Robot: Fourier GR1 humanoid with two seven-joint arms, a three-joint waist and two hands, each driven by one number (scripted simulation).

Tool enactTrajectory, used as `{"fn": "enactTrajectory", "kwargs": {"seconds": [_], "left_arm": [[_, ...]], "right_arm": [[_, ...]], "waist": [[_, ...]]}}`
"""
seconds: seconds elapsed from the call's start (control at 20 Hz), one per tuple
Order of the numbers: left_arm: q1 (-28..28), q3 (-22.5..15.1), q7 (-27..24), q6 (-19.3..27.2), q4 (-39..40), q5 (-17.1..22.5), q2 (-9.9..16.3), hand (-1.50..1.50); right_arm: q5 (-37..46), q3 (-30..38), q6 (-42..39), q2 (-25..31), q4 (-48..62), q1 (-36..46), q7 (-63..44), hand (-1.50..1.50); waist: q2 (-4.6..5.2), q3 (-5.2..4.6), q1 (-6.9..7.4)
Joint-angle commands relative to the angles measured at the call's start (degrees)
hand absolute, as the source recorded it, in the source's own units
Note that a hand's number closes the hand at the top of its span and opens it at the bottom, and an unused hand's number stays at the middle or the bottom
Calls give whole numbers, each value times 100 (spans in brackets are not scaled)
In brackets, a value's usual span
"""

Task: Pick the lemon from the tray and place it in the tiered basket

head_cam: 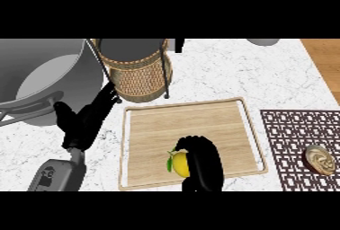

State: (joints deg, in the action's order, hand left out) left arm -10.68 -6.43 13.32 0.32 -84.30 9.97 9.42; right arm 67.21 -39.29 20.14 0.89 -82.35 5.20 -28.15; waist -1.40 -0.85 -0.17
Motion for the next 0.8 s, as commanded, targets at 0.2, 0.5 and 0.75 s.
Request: {"fn": "enactTrajectory", "kwargs": {"seconds": [0.2,0.5,0.75], "left_arm": [[26,108,91,-103,-115,14,-21,0],[212,-15,-100,-26,-126,-128,-99,0],[133,134,-20,-75,-147,-25,-14,0]], "right_arm": [[194,-478,1156,-77,994,37,246,150],[43,194,-883,12,230,-311,-1441,150],[-192,428,-1472,-89,-656,-131,-2188,150]], "waist": [[144,87,39],[135,67,-48],[134,76,-33]]}}
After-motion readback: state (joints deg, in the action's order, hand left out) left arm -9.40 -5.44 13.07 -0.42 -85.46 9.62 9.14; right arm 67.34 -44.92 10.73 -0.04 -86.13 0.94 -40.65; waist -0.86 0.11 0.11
